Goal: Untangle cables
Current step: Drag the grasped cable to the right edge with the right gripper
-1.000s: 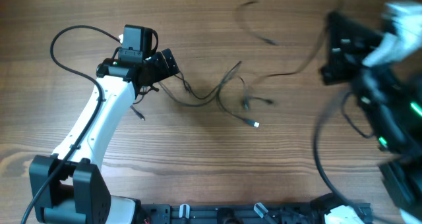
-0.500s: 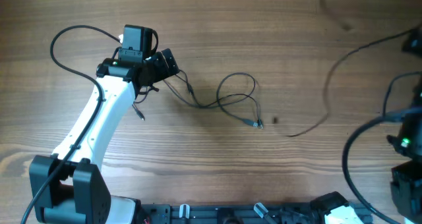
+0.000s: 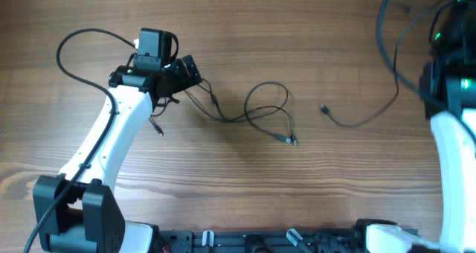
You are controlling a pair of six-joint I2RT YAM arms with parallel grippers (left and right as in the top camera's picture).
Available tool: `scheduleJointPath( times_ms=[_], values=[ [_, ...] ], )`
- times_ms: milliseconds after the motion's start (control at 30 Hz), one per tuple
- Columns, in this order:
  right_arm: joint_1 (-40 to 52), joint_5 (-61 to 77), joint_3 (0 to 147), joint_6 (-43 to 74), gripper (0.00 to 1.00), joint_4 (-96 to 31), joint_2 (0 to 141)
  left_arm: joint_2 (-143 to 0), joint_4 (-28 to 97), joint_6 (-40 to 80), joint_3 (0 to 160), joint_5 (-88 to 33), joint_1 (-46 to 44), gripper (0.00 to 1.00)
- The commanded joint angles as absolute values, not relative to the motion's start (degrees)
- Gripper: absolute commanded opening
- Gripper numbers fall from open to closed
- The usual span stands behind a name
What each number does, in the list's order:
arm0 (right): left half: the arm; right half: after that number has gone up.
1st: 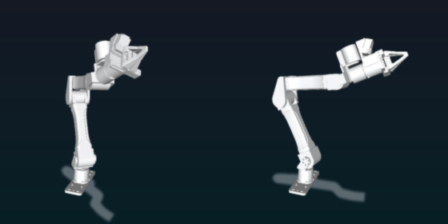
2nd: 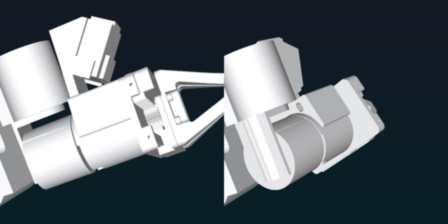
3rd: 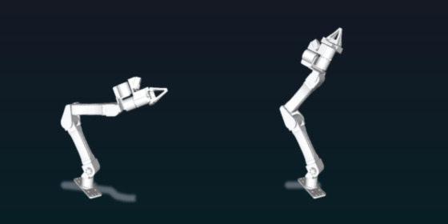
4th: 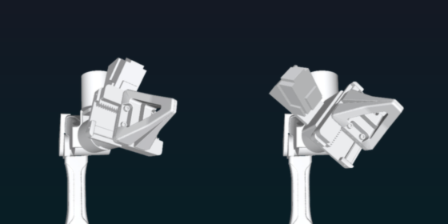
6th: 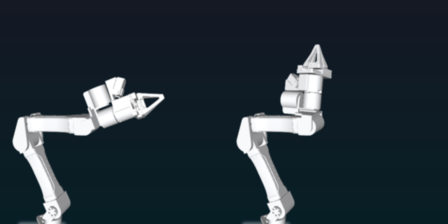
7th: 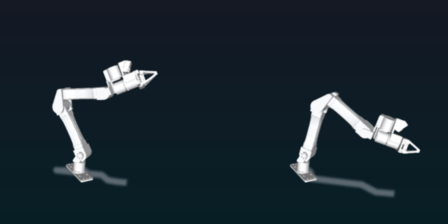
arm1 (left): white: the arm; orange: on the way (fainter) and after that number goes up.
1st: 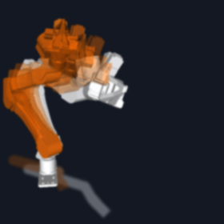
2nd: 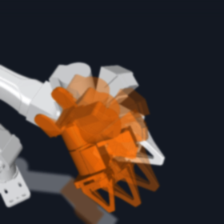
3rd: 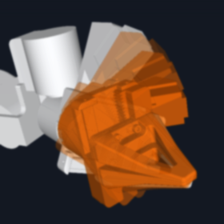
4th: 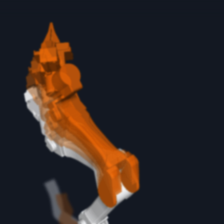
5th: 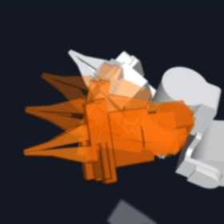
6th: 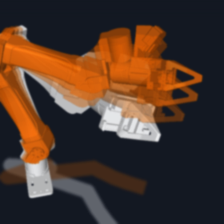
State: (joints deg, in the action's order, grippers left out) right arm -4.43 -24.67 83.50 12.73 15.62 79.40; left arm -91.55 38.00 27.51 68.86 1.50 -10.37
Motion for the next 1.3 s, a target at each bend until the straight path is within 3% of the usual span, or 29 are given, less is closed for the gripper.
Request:
scheduleJointPath(
  times_ms=[0, 67, 167, 233, 267, 400, 600, 767, 800, 833, 900, 933, 967, 1100, 1167, 1200, 1233, 1267],
  values=[
    [-14.17, -3.07, 84.01, 43.05, 0.04, 24.51, 83.81, -91.85, 37.98, 27.44, 68.95, 2.02, -10.11, 1.0],
    [-20.36, 3.79, 84.01, 56.12, 0.04, 27.16, 85.27, -91.85, 38.0, 27.44, 68.95, 2.02, -10.11, 1.0],
    [-28.36, 15.77, 83.99, 58.63, 0.04, 25.41, 86.87, -91.85, 38.0, 27.44, 68.95, 2.02, -10.11, 1.0],
    [-32.62, 24.25, 83.99, 58.48, 0.04, 17.17, 88.33, -91.85, 37.98, 27.44, 68.95, 2.02, -10.11, 1.0],
    [-34.7, 25.54, 83.99, 58.35, 0.04, 6.66, 89.47, -91.85, 38.0, 27.44, 68.95, 2.02, -10.11, 1.0],
    [-37.54, 25.15, 83.99, 44.84, 0.04, -20.78, 97.34, -91.85, 38.0, 27.44, 68.95, 2.02, -10.11, 1.0],
    [-37.54, 23.73, 83.99, 29.08, 0.04, -37.76, 107.87, -91.85, 37.98, 27.44, 68.95, 2.02, -10.11, 1.0],
    [-37.54, -3.42, 83.77, 25.15, 0.04, -51.4, 108.44, -91.85, 38.0, 27.44, 68.95, 2.02, -10.11, 1.0],
    [-37.54, -3.4, 83.77, 25.69, 0.5, -51.99, 108.44, -91.85, 38.0, 27.44, 68.95, 2.02, -10.11, 1.0],
    [-37.52, -3.01, 83.77, 25.67, 0.73, -51.92, 108.44, -91.85, 37.98, 27.44, 68.95, 2.02, -10.11, 1.0],
    [-37.47, -2.74, 83.77, 25.69, 0.93, -51.68, 108.44, -91.85, 38.0, 27.44, 68.95, 2.02, -10.11, 1.0],
    [-37.47, -2.07, 83.77, 25.67, 0.99, -51.68, 108.44, -91.85, 38.0, 27.44, 68.95, 2.02, -10.11, 1.0],
    [-37.47, -1.13, 83.77, 25.65, 1.0, -51.7, 108.44, -91.85, 37.98, 27.44, 68.95, 2.02, -10.11, 1.0],
    [-37.45, 7.99, 83.77, 21.74, 1.0, -51.48, 108.44, -91.85, 37.98, 27.44, 68.95, 2.02, -10.11, 1.0],
    [-36.88, 24.6, 83.77, 7.97, 0.94, -47.18, 108.44, -91.85, 38.0, 27.44, 68.95, 2.02, -10.11, 1.0],
    [-36.56, 29.34, 83.77, 5.52, 0.81, -45.5, 108.44, -91.85, 37.98, 27.44, 68.95, 2.02, -10.11, 1.0],
    [-36.29, 30.06, 83.77, 5.65, 0.51, -43.99, 108.44, -91.85, 37.98, 27.44, 68.95, 2.02, -10.11, 1.0],
    [-36.03, 29.78, 83.77, 6.13, 0.08, -41.93, 108.44, -91.85, 37.98, 27.44, 68.95, 2.02, -10.11, 1.0]
  ],
)
